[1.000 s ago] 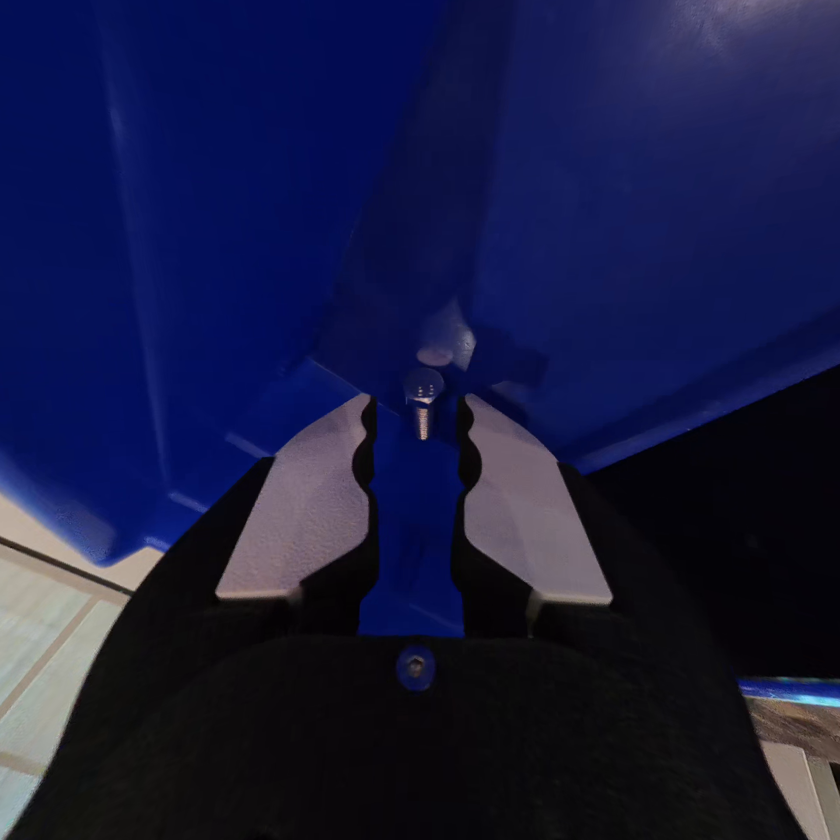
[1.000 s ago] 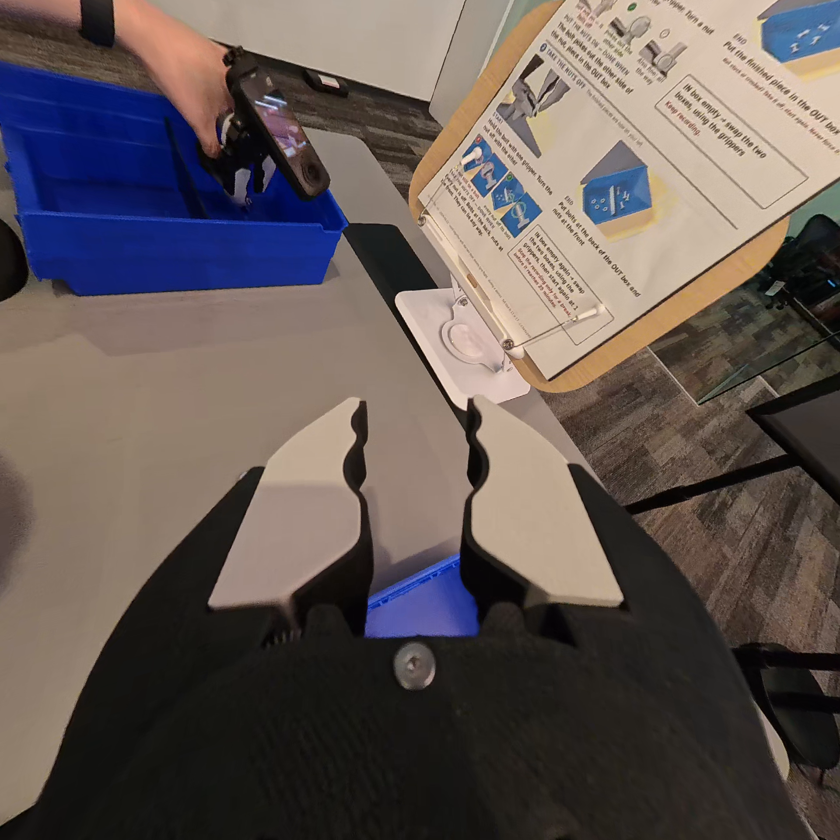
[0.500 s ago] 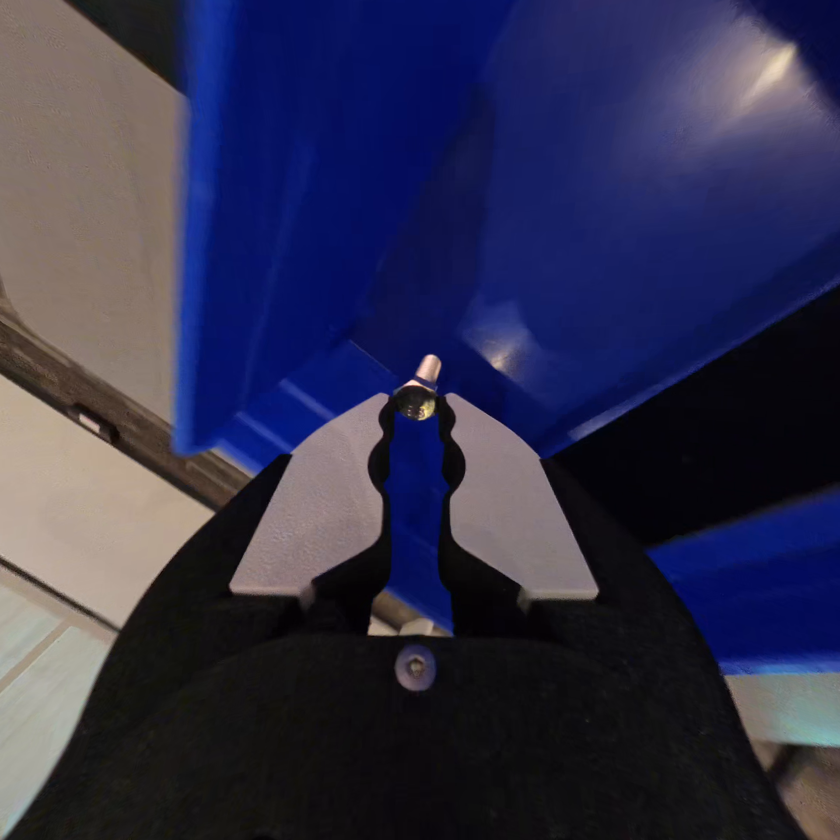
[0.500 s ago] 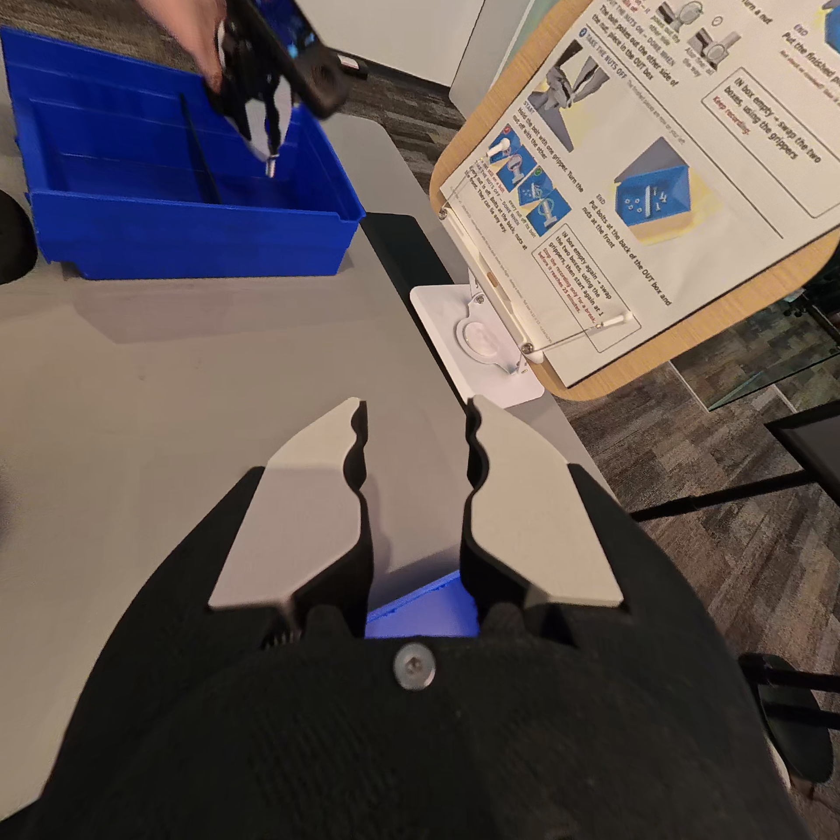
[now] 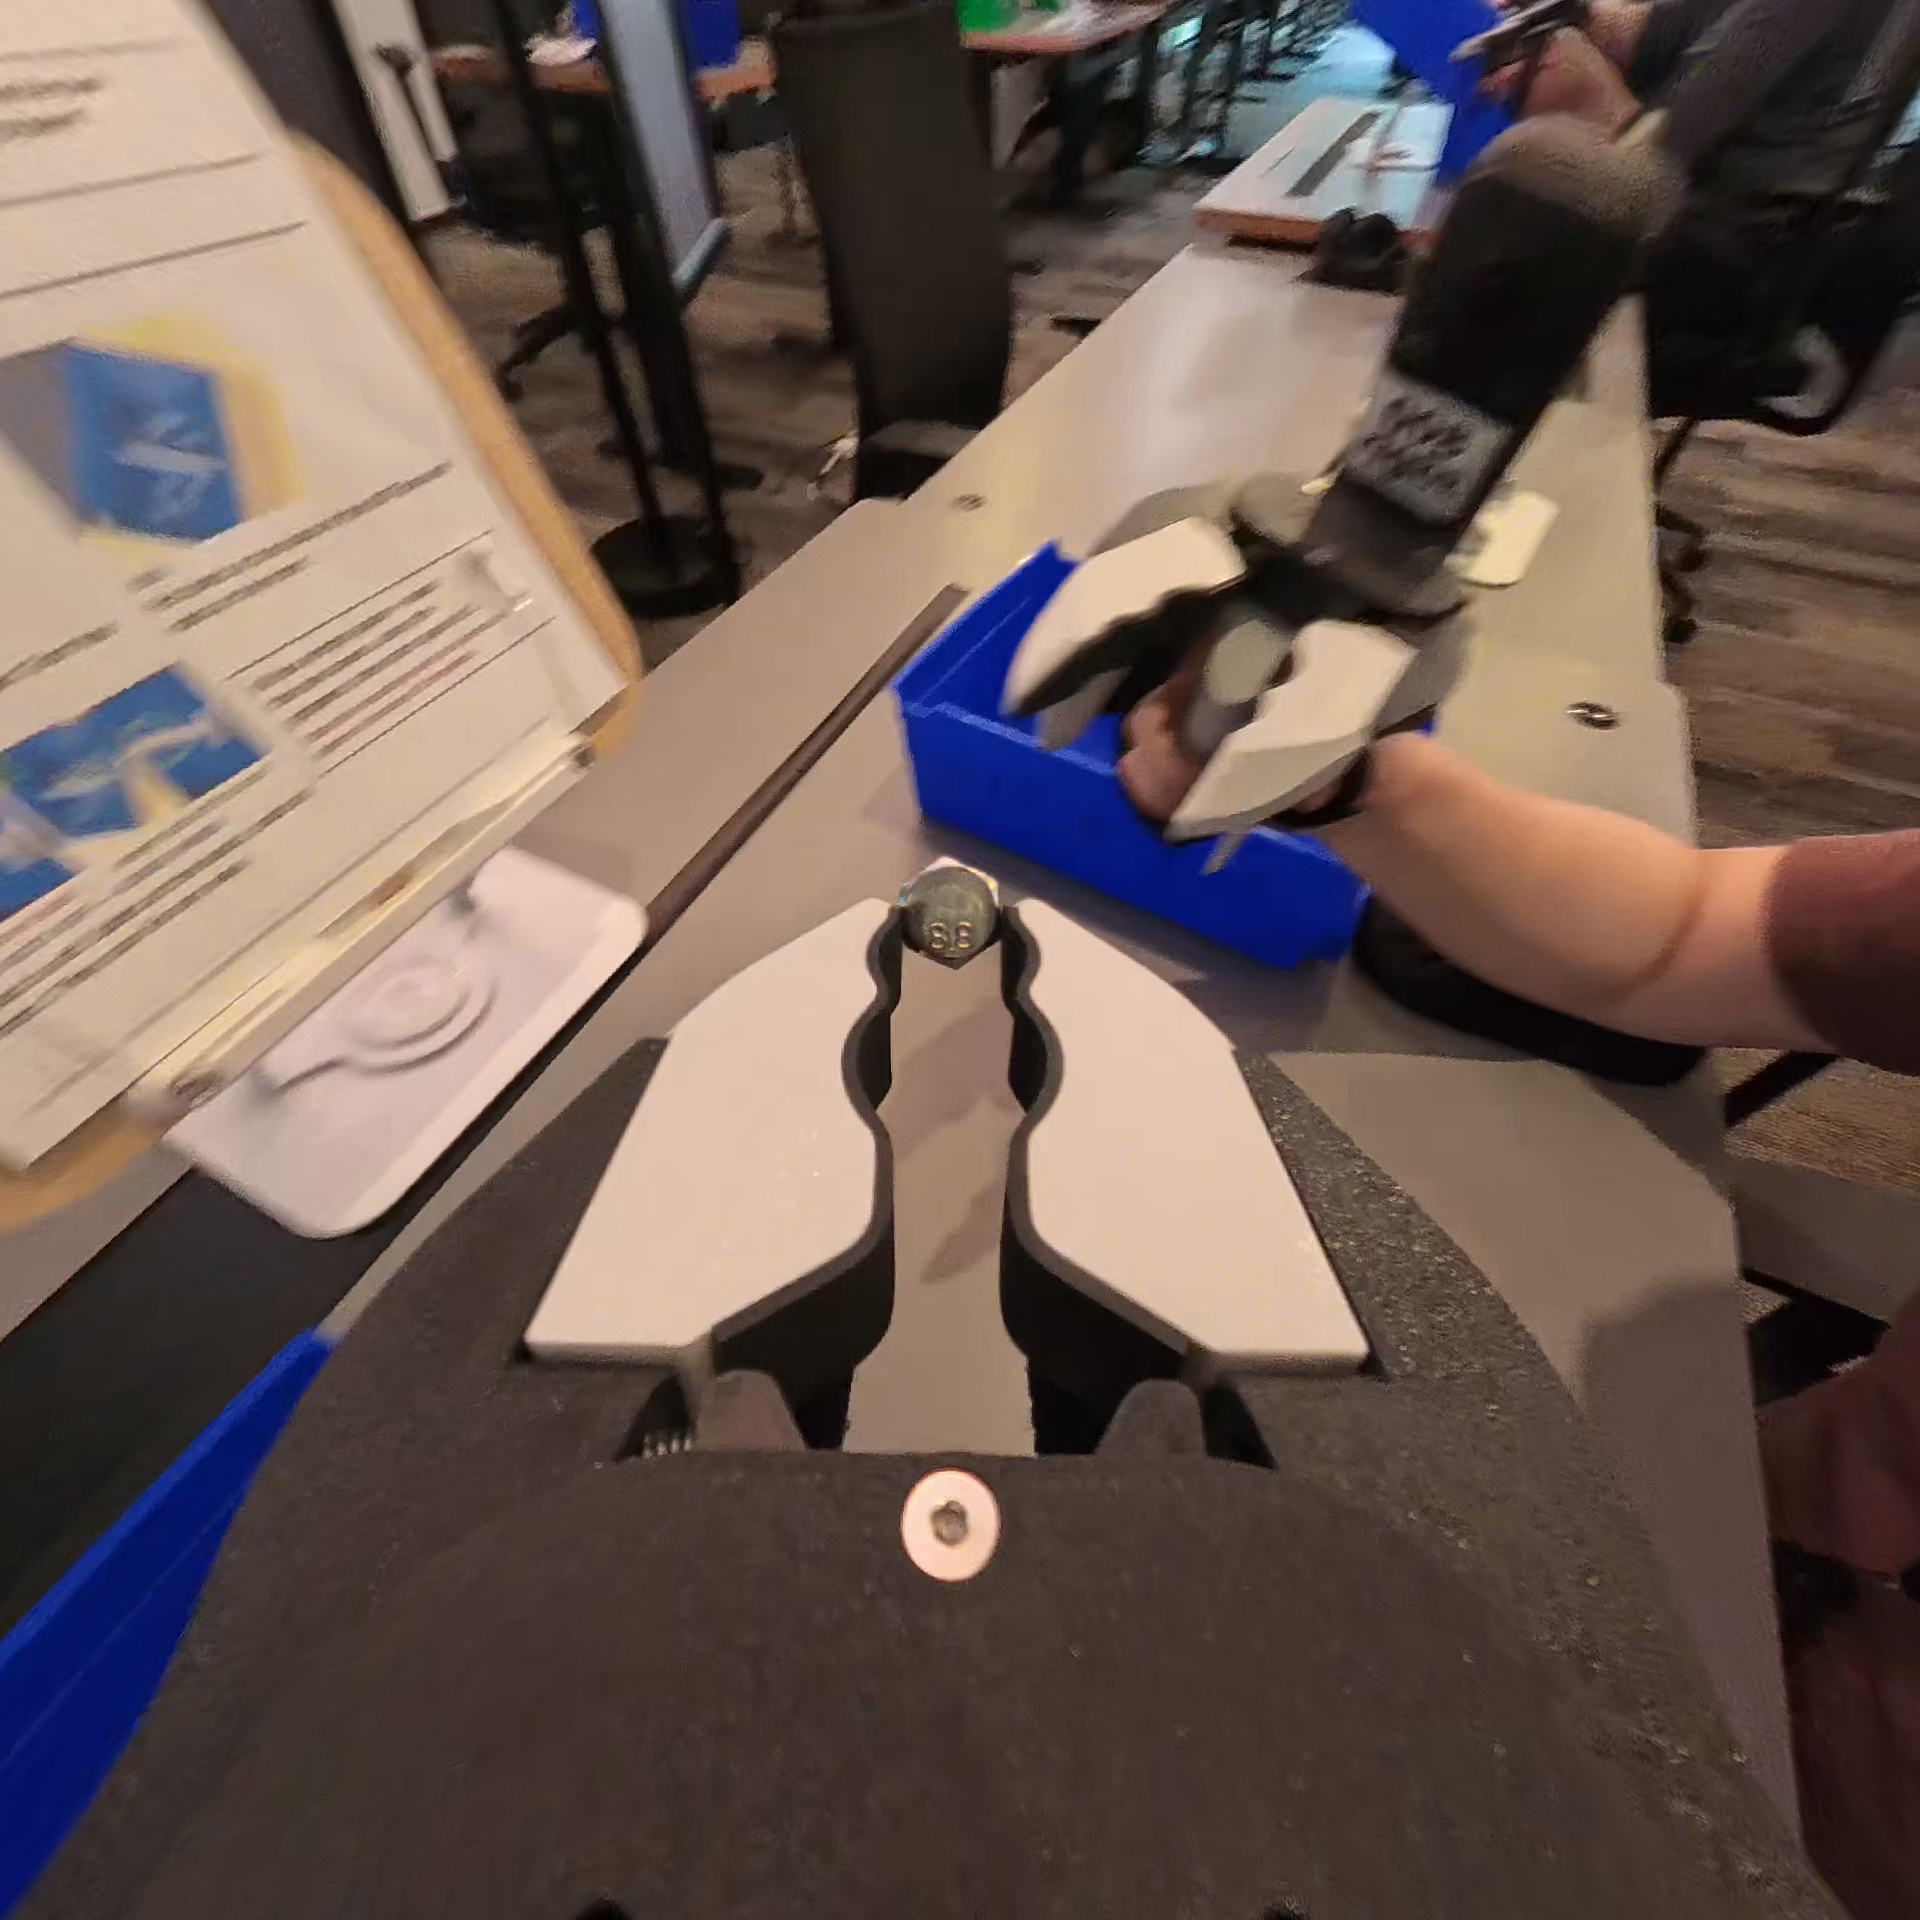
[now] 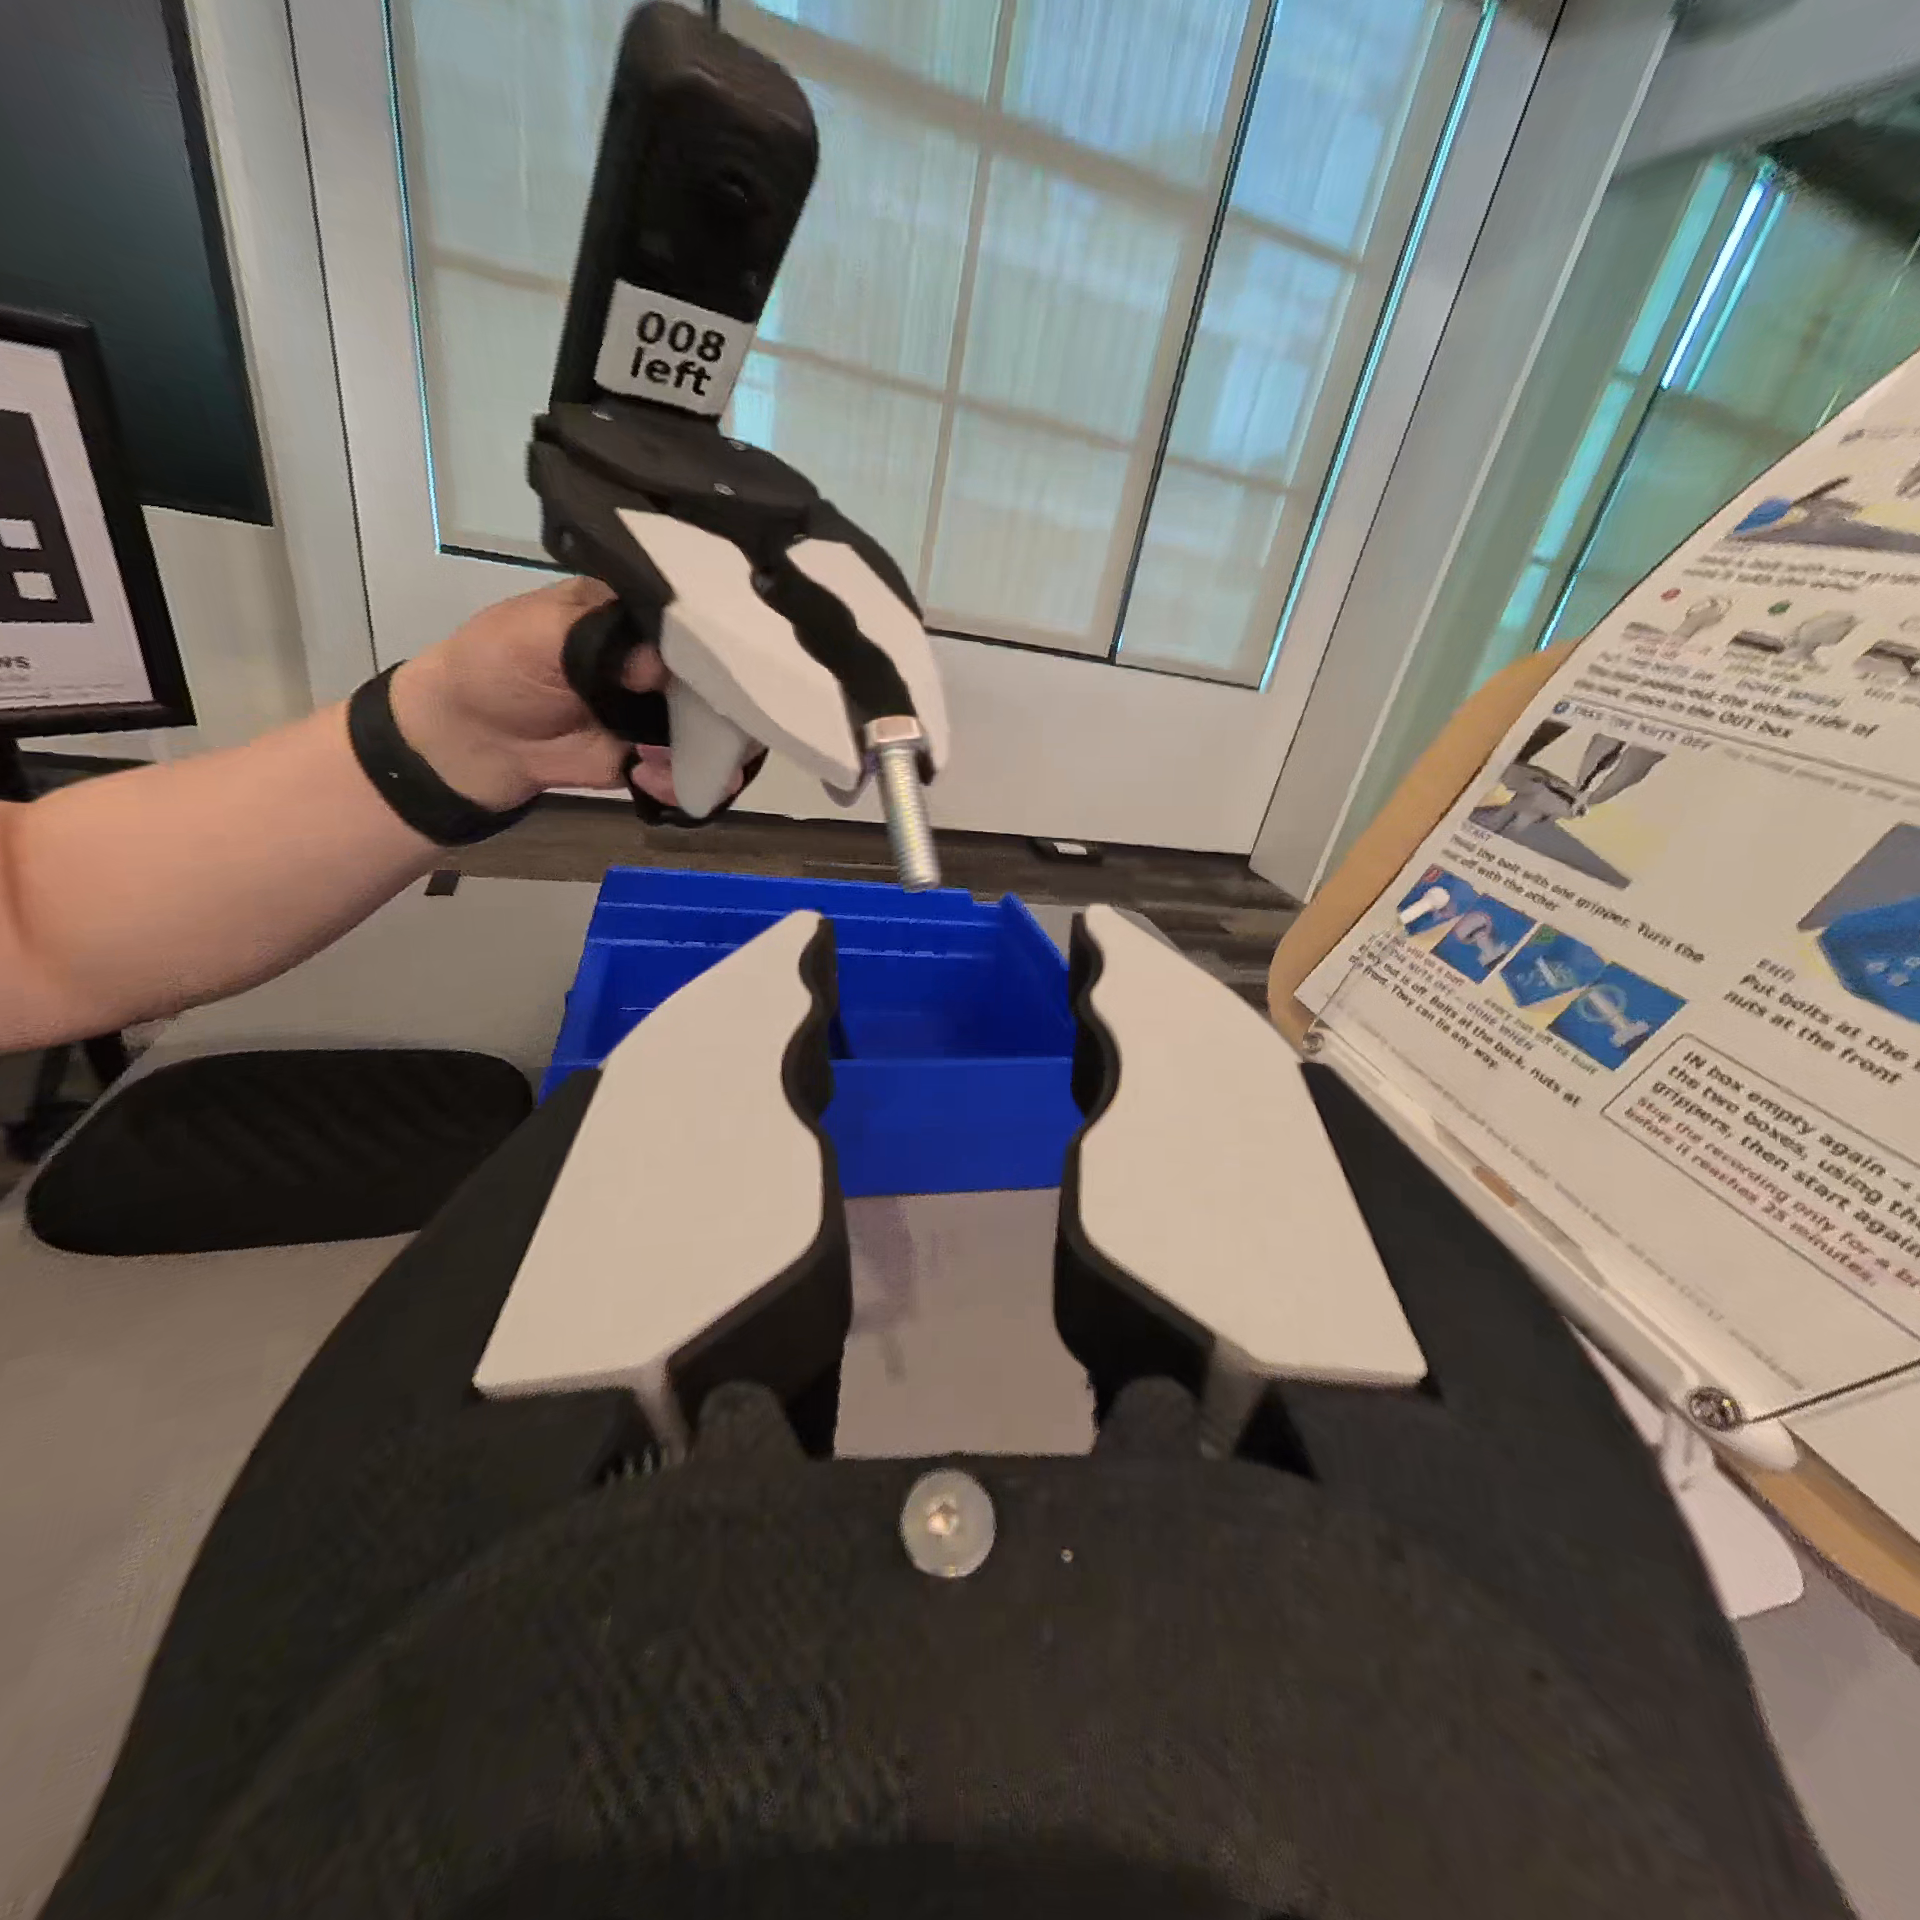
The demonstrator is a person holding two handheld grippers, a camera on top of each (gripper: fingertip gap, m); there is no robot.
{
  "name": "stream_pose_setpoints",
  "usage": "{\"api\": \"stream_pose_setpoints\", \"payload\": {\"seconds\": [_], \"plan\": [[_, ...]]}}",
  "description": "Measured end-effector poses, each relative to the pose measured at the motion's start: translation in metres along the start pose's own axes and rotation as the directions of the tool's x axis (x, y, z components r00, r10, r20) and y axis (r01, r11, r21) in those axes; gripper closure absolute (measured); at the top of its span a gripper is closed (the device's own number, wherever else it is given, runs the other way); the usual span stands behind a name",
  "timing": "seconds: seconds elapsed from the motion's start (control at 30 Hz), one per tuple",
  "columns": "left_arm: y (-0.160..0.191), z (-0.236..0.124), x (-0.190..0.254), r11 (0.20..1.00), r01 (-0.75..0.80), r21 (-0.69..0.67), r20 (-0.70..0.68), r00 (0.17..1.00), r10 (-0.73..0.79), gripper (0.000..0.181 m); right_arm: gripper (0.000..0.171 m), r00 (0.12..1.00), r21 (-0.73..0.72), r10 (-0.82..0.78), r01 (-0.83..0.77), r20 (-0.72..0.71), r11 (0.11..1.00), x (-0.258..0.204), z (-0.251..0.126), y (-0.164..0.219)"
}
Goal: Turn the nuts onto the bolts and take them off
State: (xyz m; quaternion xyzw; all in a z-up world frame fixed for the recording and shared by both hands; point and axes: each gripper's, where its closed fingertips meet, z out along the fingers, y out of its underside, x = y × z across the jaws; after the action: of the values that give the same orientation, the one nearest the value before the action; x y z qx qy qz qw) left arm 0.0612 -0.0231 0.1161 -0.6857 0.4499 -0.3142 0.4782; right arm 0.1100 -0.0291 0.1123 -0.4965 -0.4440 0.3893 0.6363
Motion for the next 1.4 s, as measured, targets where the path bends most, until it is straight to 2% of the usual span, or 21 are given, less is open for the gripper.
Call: {"api": "stream_pose_setpoints", "payload": {"seconds": [0.07, 0.17, 0.2, 0.33, 0.47, 0.57, 0.67, 0.77, 0.83, 1.03, 1.23, 1.4], "plan": [[-0.009, 0.008, 0.023, 0.999, -0.029, 0.039, -0.042, 0.999, 0.031, 0.164, 0.129, 0.999, 0.010, -0.005, 0.005, 0.049, 1.000, -0.009, 0.002, 0.001], [-0.016, 0.016, 0.047, 0.996, -0.045, 0.080, -0.094, 0.994, 0.052, 0.164, 0.134, 0.980, 0.002, 0.103, -0.105, 0.172, 0.994, -0.027, 0.009, 0.004], [-0.016, 0.017, 0.052, 0.996, -0.045, 0.080, -0.110, 0.992, 0.054, 0.164, 0.134, 0.957, -0.001, 0.173, -0.178, 0.234, 0.984, -0.034, 0.010, 0.003], [-0.018, 0.014, 0.062, 0.994, -0.069, 0.083, -0.115, 0.990, 0.078, 0.164, 0.157, 0.848, 0.040, 0.350, -0.398, 0.397, 0.917, -0.041, 0.005, -0.009], [-0.017, 0.012, 0.065, 0.992, -0.087, 0.094, -0.121, 0.988, 0.098, 0.164, 0.161, 0.795, -0.009, 0.398, -0.444, 0.457, 0.896, -0.046, 0.002, -0.009], [-0.007, 0.014, 0.061, 0.994, -0.094, 0.052, -0.126, 0.987, 0.100, 0.164, 0.161, 0.822, -0.074, 0.394, -0.400, 0.412, 0.913, -0.042, -0.002, -0.005], [0.014, 0.022, 0.055, 0.984, -0.172, -0.046, -0.071, 0.983, 0.169, 0.158, 0.162, 0.912, -0.226, 0.303, -0.245, 0.278, 0.943, -0.034, -0.009, 0.011], [0.034, 0.036, 0.048, 0.948, -0.286, -0.140, 0.016, 0.957, 0.291, 0.142, 0.161, 0.973, -0.378, 0.168, -0.097, 0.161, 0.921, -0.028, -0.021, 0.021], [0.046, 0.046, 0.040, 0.915, -0.350, -0.202, 0.076, 0.925, 0.371, 0.141, 0.161, 0.984, -0.456, 0.131, -0.061, 0.124, 0.888, -0.030, -0.027, 0.025], [0.069, 0.076, 0.041, 0.869, -0.422, -0.260, 0.074, 0.888, 0.453, 0.146, 0.161, 0.993, -0.655, 0.117, -0.082, 0.010, 0.751, -0.035, -0.027, 0.057], [0.090, 0.088, 0.034, 0.814, -0.467, -0.345, 0.074, 0.851, 0.520, 0.152, 0.161, 0.981, -0.711, 0.180, -0.176, -0.070, 0.681, -0.034, -0.027, 0.076], [0.096, 0.092, 0.035, 0.820, -0.459, -0.342, 0.062, 0.860, 0.507, 0.160, 0.161, 0.973, -0.739, 0.220, -0.197, -0.068, 0.644, -0.037, -0.030, 0.086]]}}
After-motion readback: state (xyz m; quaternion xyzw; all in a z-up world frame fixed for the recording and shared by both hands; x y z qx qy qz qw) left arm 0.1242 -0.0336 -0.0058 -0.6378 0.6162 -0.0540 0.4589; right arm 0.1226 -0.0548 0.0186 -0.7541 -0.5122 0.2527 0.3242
